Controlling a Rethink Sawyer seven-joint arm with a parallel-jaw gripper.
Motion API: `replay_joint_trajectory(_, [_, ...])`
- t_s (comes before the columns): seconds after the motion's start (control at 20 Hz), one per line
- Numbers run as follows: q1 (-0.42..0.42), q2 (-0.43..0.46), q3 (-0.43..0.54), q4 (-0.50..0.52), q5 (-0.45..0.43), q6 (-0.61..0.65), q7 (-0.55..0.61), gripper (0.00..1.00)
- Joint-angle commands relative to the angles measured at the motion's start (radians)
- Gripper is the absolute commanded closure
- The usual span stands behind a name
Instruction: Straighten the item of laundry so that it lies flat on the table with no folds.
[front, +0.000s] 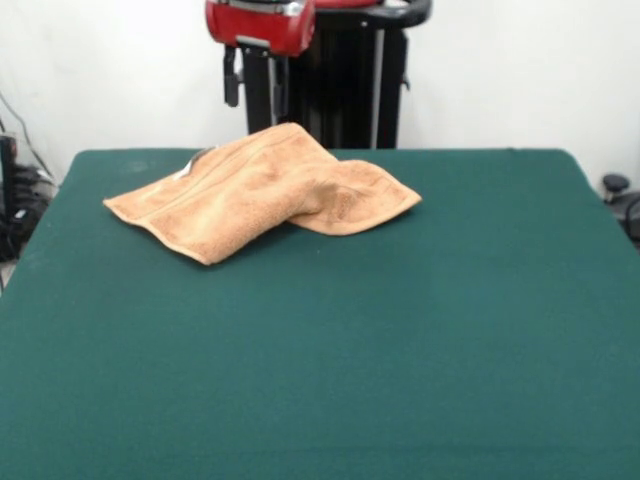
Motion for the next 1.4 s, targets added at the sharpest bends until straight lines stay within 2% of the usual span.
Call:
replay_joint_trajectory(0.05, [-0.107, -0.017, 0.149, 0.005, -0.083, 0.264, -0.211, 0.00])
replay_joint_trajectory(0.65, [-0.148, 0.001, 0.211, 0.031, -0.165, 0.226, -0.129, 0.00])
replay_joint_trajectory(1.4, [-0.115, 0.185, 0.213, -0.080, -0.241, 0.142, -0.015, 0.00])
